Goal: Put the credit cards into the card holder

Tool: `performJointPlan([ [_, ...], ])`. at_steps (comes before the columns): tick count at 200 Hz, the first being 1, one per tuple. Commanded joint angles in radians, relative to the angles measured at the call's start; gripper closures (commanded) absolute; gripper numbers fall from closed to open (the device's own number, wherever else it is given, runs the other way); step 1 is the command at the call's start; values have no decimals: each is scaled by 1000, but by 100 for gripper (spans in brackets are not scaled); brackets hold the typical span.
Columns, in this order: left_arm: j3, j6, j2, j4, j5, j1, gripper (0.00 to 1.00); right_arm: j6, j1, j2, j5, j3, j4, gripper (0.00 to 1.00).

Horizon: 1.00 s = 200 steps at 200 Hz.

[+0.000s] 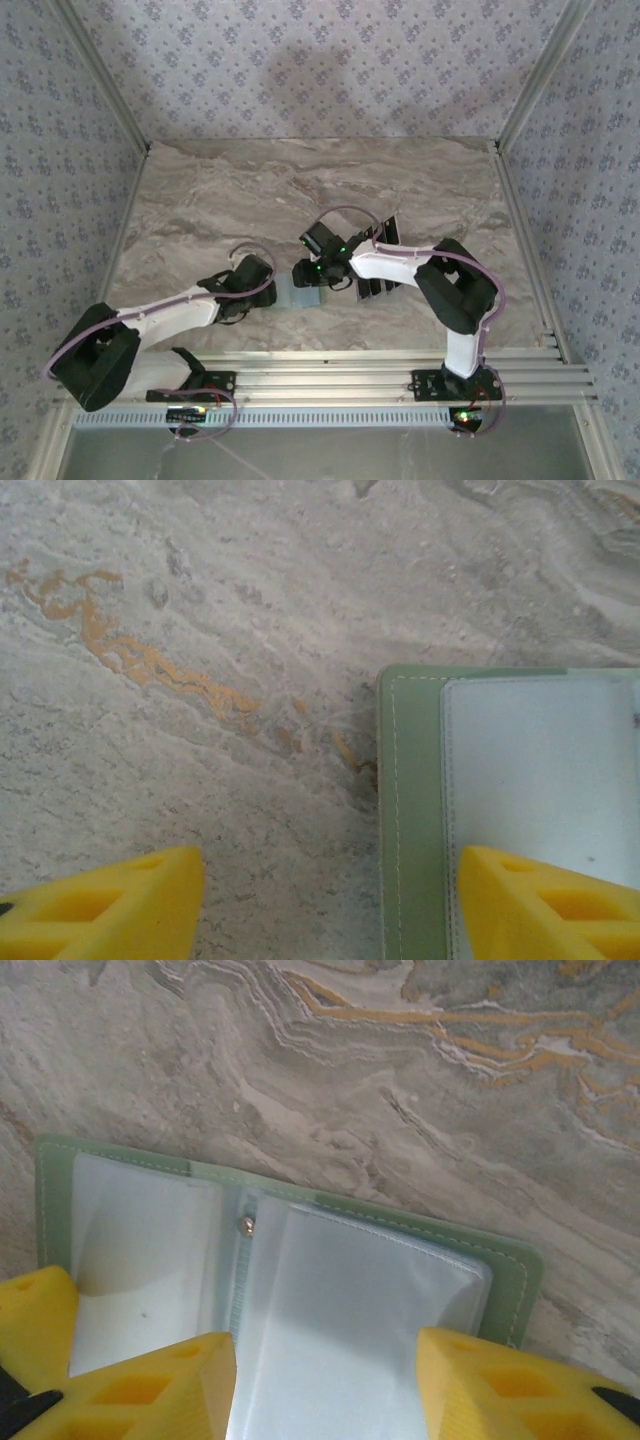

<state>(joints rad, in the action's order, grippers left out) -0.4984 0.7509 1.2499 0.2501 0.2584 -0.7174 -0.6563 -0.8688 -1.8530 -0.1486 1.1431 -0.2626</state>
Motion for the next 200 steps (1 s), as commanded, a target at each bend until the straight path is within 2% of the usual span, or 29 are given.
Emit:
performJointPlan([
  [1,13,9,26,-1,26,-10,35,16,-10,-18,12,-12,-18,48],
  [40,35,20,56,-33,24,-12,38,-5,-33,-50,-12,0,-1,48],
  [140,61,21,63,-80,19,-19,39,-86,-59,-96,-104,41,85,48],
  [200,81,34,-29,-46,58,-19,39,-127,-63,-107,-137,78,126,48],
])
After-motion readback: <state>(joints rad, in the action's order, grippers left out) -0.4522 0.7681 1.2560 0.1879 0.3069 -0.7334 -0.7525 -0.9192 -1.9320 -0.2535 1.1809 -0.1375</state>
